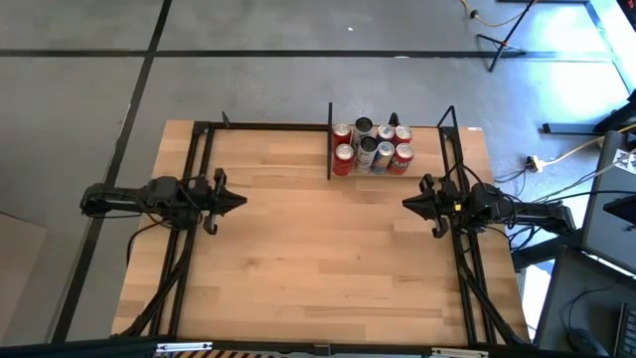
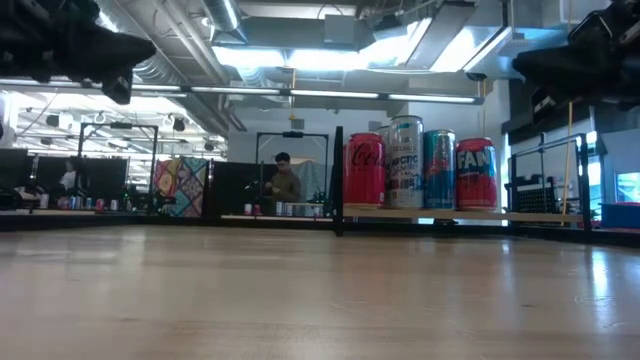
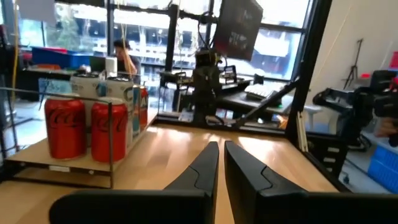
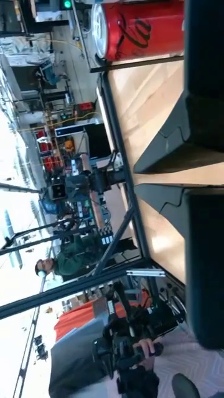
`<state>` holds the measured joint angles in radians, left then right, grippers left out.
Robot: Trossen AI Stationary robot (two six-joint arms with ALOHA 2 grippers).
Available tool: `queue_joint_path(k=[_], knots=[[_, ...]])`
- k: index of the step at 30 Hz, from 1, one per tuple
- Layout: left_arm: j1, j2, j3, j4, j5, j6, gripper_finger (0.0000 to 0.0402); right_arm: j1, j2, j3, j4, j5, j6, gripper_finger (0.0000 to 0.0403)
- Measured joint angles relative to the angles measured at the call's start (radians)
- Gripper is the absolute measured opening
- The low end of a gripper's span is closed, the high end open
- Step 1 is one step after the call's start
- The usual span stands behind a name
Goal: Place canned beverage on shelf
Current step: Return to Home Position
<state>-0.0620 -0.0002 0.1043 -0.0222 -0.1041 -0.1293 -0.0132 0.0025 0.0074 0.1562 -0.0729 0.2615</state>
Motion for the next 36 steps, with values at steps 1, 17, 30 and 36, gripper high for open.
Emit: queue_joint_path(k=[1,17,30,36], knots=[[0.000,0.003,-0.021,0.036,0.001,0.000,0.0020,0.000,0.000,0.000,0.000,-0.009,0.000,0.0026],[0.000,0.010,-0.097,0.046,0.020,-0.020,0.0020,0.001,0.002,0.000,-0.116,-0.035,0.003,0.0026],[0.000,0.009,-0.097,0.047,0.017,-0.020,0.0020,0.000,0.002,0.000,-0.122,-0.014,0.002,0.0026],[0.000,0.009,-0.097,0.047,0.017,-0.020,0.0020,0.000,0.002,0.000,-0.123,-0.014,0.002,0.0026]])
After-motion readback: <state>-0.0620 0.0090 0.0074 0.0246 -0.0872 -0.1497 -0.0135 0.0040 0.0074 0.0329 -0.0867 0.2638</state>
